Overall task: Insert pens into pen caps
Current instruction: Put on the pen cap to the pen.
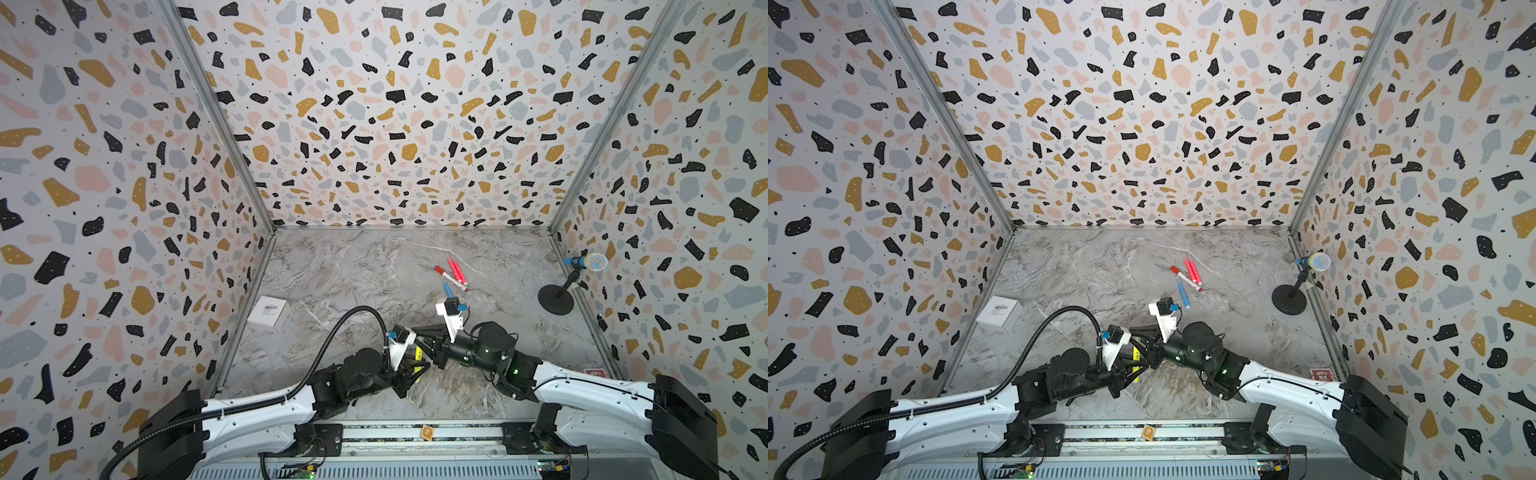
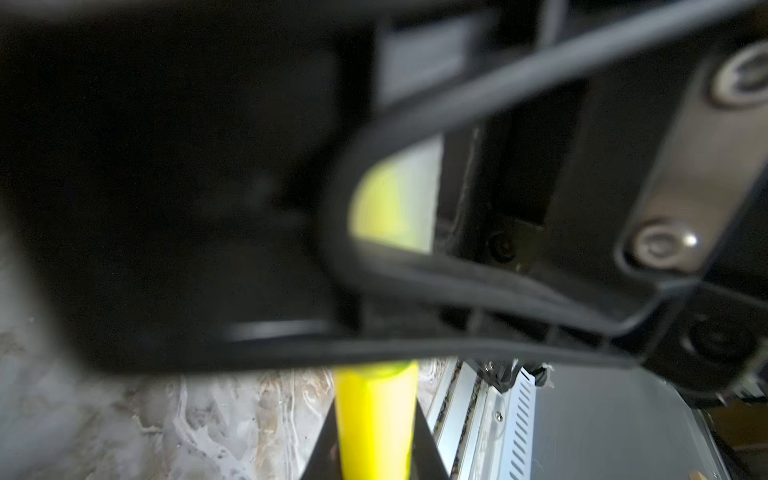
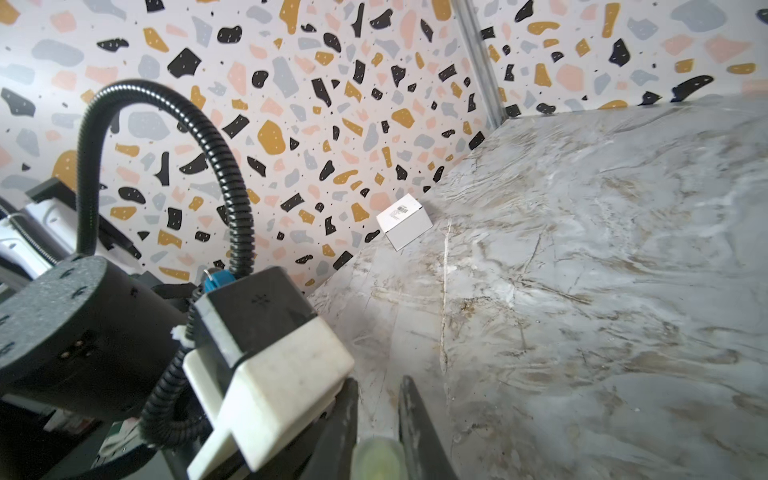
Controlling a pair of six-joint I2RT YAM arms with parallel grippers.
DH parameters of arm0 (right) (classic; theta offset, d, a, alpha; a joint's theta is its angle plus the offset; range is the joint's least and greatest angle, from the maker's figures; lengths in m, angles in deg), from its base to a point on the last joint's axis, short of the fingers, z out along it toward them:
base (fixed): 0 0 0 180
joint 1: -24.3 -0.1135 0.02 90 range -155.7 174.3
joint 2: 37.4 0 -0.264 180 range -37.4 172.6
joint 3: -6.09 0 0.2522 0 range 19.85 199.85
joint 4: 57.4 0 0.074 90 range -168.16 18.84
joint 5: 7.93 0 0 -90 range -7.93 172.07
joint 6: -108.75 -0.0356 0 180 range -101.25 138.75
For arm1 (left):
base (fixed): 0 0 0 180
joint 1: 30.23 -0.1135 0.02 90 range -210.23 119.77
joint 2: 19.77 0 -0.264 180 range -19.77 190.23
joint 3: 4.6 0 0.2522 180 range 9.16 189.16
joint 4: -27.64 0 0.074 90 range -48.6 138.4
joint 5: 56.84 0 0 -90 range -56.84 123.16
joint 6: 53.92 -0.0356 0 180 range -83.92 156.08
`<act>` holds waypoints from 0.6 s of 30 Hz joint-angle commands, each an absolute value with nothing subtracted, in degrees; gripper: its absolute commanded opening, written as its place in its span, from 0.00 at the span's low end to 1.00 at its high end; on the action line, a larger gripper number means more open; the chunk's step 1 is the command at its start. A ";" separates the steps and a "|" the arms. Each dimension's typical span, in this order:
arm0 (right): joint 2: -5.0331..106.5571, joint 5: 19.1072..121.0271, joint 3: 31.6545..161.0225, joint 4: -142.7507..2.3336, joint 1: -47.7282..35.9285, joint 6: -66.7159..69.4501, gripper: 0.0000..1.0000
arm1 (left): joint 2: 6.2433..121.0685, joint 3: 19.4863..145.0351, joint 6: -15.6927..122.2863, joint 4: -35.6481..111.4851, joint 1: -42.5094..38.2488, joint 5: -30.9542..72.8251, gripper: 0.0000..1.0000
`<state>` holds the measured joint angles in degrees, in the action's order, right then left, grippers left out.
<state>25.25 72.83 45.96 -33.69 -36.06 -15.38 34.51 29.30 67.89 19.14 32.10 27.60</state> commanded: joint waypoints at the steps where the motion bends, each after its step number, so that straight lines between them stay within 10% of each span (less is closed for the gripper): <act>1: 26.51 63.76 39.84 -48.44 -42.53 -17.47 0.00 | 30.66 34.49 69.89 -3.45 25.06 40.55 0.00; 6: 21.33 63.46 47.32 -58.51 -34.46 -11.93 0.04 | 31.17 33.43 67.78 1.87 24.98 41.45 0.00; 9: 18.13 60.22 53.79 -66.13 -24.29 -6.84 0.57 | 32.32 30.50 68.20 7.04 24.97 44.15 0.00; 11: 15.82 58.82 58.20 -69.84 -17.41 -4.48 0.69 | 34.21 30.17 68.84 13.68 24.98 47.38 0.00; 18: 14.19 58.63 64.54 -78.31 -3.05 -1.41 0.74 | 47.81 36.38 71.78 23.86 24.97 47.48 0.00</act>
